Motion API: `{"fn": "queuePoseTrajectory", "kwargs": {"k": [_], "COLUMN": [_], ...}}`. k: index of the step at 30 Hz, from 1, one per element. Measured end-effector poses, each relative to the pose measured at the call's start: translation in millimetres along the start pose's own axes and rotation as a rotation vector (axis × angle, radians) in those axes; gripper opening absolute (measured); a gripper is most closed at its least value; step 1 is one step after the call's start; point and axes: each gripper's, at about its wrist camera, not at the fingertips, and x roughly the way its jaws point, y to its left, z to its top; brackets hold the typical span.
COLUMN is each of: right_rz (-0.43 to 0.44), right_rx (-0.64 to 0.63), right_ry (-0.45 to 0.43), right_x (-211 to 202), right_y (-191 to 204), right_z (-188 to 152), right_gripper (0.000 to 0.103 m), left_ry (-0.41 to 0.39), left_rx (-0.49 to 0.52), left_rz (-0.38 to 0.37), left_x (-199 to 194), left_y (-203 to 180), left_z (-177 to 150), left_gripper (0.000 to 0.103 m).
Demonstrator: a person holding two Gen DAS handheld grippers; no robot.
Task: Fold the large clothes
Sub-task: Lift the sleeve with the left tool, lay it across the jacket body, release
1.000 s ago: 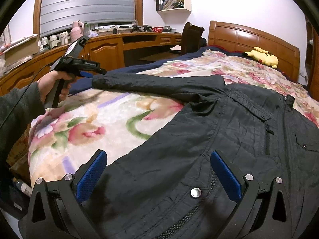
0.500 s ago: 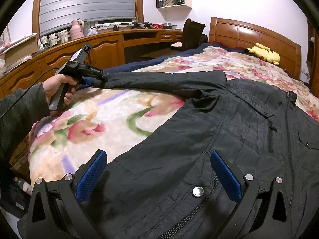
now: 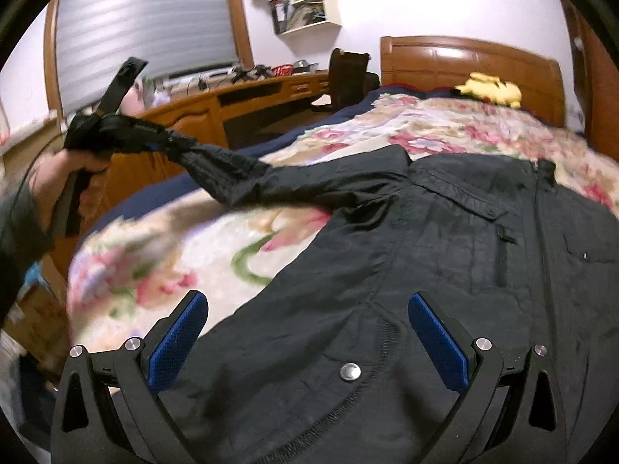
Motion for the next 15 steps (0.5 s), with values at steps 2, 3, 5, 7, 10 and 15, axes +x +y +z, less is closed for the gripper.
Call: {"fn": "queuePoseTrajectory", "kwargs": {"k": [2, 3, 5, 7, 10, 15], "right_rz": [-0.008, -0.026, -0.055, -0.086, -0.145, -0.207], "right_rx": [0.016, 0.013, 0.005, -0.003, -0.019, -0.025], "right_ry": [-0.023, -0.035, -0.054, -0.074, -0.093, -0.09], "right_x": [-11.5, -18.0, -29.8, -41.6, -57.6, -76.3], "right_y": [-10.1, -14.7, -21.3, -28.1, -35.9, -46.6], "right_z": [0.5, 0.8, 0.2, -1.6, -5.3, -17.7], "right_gripper": [0.103, 0.103, 0.103, 0.103, 0.103, 0.103], "left_ry": [-0.009, -0.013, -0.028, -0.047, -0.083, -0.12], "left_rx": [0.035, 0.044, 0.072, 0.094, 0.11, 0.154], "left_rz": [-0.008, -0.014, -0.023, -0.03, -0.058, -0.144], "left_x": [-12.2, -15.8, -24.9, -31.8, -40.3, -55.2], "left_y": [-20.1, -26.3, -43.8, -59.3, -82.3, -131.7], "left_z": [1.8, 2.8, 4.1, 4.9, 4.6, 1.5], "left_gripper": [0.014, 0.013, 0.012, 0.011, 0.011, 0.011]}}
